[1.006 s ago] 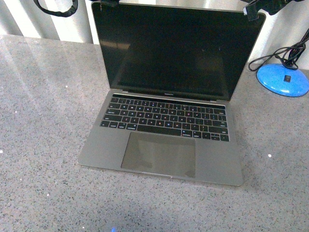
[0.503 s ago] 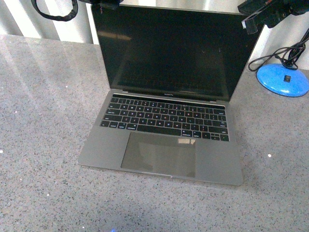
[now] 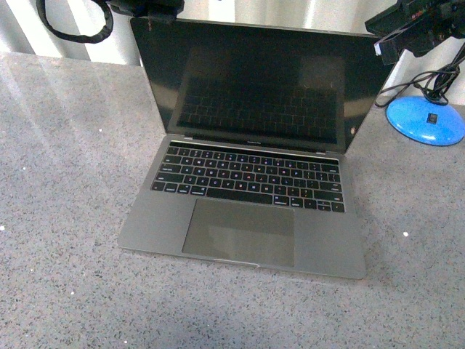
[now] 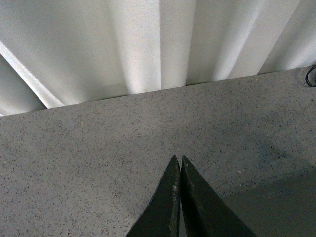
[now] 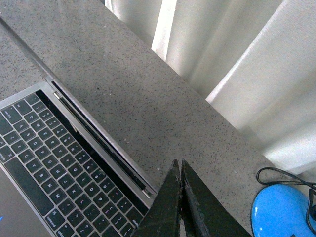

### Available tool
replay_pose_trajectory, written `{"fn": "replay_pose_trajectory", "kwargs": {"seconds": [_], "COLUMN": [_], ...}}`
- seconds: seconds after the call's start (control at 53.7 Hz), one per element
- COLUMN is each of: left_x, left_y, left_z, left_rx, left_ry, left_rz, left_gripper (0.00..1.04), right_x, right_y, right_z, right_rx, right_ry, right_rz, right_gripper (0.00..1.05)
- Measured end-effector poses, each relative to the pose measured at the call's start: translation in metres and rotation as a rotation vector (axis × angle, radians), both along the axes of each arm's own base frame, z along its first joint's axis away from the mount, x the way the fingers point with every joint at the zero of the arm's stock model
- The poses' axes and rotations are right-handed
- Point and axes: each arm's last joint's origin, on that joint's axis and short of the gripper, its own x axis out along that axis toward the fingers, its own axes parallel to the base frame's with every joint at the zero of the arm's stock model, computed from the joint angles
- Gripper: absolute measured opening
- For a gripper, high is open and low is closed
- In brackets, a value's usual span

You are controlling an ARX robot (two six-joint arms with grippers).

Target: Close laptop

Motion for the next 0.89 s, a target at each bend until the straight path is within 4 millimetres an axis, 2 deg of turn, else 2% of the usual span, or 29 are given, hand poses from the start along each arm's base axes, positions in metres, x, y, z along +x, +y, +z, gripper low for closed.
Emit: {"fn": "replay_pose_trajectory", "kwargs": {"seconds": [0.317, 0.894], "left_x": [-0.013, -0.026], "left_y": [0.002, 0.006], "left_z": [-0.013, -0.021], "left_rx": [0.013, 0.022], "left_ry": [0.052, 0.082], "left_rz": [0.003, 0.009], "left_gripper": [0.04, 0.04], "right_x": [-0.011, -0.031], "right_y": [0.0, 0.007], "right_z": [-0.011, -0.027], "right_rx": [-0.002, 0.016], "right_ry": [0.041, 0.093], "right_rz": [-0.003, 0.0], "right_gripper": [0.01, 0.01]}}
